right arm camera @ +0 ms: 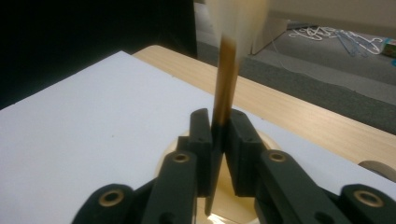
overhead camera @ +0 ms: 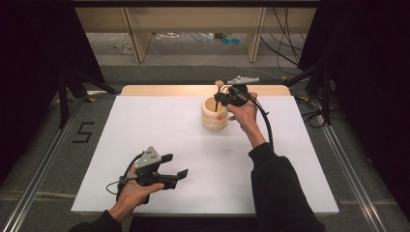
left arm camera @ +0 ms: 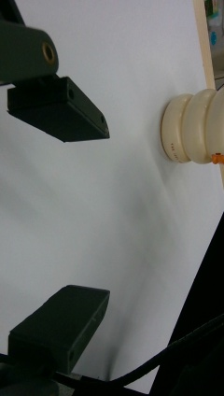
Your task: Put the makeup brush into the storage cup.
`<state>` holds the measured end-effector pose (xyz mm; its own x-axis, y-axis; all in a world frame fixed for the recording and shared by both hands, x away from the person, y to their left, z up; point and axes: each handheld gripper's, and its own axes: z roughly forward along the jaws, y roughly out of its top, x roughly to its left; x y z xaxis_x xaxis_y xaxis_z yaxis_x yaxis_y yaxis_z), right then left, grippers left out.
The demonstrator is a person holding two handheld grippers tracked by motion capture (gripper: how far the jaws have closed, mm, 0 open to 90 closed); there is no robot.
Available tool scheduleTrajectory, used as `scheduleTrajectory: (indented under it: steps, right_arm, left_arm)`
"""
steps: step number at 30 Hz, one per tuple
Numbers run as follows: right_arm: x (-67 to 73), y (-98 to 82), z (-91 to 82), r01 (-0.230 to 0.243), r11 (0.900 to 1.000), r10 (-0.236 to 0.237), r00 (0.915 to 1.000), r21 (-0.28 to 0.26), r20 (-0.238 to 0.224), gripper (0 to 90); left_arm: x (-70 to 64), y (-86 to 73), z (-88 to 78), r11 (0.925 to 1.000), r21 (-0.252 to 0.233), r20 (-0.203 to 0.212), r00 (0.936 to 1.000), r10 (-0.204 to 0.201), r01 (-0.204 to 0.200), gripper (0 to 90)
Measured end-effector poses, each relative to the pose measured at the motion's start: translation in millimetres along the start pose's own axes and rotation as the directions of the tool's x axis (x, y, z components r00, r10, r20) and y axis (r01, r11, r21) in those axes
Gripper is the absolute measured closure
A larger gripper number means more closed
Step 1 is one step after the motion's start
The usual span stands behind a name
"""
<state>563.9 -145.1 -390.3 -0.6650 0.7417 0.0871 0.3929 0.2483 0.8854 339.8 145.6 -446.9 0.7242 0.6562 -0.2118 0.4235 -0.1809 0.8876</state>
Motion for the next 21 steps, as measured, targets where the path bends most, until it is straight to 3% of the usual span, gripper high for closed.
scheduleTrajectory:
  steps: [3, 6, 7, 10, 11, 12, 13, 16, 17, 21]
  right_arm:
    - [-0.8, -0.8, -0.1, -0.024, 1.0, 0.023, 0.9992, 0.016, 0.032, 51.6]
    - [-2.6, -1.1, -3.8, -0.053, 0.999, 0.052, 0.9964, 0.006, 0.066, 37.0]
    - [-3.9, -1.7, -4.3, -0.058, 0.998, 0.057, 0.9955, 0.004, 0.076, 32.5]
    - [-6.7, -3.6, -8.9, -0.067, 0.998, 0.066, 0.9935, 0.011, 0.093, 27.9]
    - [-8.1, -4.3, -10.5, -0.07, 0.997, 0.069, 0.9931, 0.006, 0.095, 26.6]
    - [-9.1, -4.7, -12.2, -0.082, 0.997, 0.081, 0.9922, 0.006, 0.095, 25.5]
    - [-10.0, -5.0, -14.0, -0.087, 0.996, 0.086, 0.9912, 0.008, 0.1, 24.6]
    - [-11.3, -5.6, -18.1, -0.09, 0.996, 0.091, 0.9903, -0.009, 0.105, 24.7]
    - [-12.1, -6.4, -21.8, -0.082, 0.996, 0.083, 0.9913, -0.017, 0.102, 25.0]
    - [-8.7, -7.9, -28.1, -0.072, 0.997, 0.073, 0.9927, -0.013, 0.096, 24.9]
  left_arm:
    - [-1.2, -0.5, 0.1, 0.9999, 0.003, 0.009, 0.9999, -0.01, 0.01, 18.5]
    - [-1.1, -0.2, 0.4, 1.0, 0.007, 0.012, 0.9999, -0.002, 0.002, 18.5]
    - [-2.9, -0.8, 0.6, 0.9998, 0.007, 0.022, 0.9996, -0.02, 0.02, 18.5]
    - [-1.9, -0.6, 0.6, 1.0, 0.008, 0.029, 0.9996, -0.004, 0.004, 18.5]
    - [-4.8, -1.2, 1.4, 0.9988, 0.007, 0.05, 0.9976, -0.049, 0.048, 18.5]
    - [-4.6, -1.2, 1.5, 0.999, 0.008, 0.053, 0.9976, -0.045, 0.045, 18.5]
    - [-2.9, -0.9, 1.3, 0.9998, 0.008, 0.039, 0.9991, -0.017, 0.017, 18.5]
    - [-2.1, -0.6, 1.1, 1.0, 0.005, 0.026, 0.9996, -0.007, 0.007, 18.5]
    - [0.7, 0.2, 0.6, 0.9998, 0.005, -0.017, 0.9997, 0.019, -0.019, 18.5]
    - [1.0, -0.2, 0.7, 0.9998, 0.008, -0.014, 0.9997, 0.018, -0.018, 18.5]
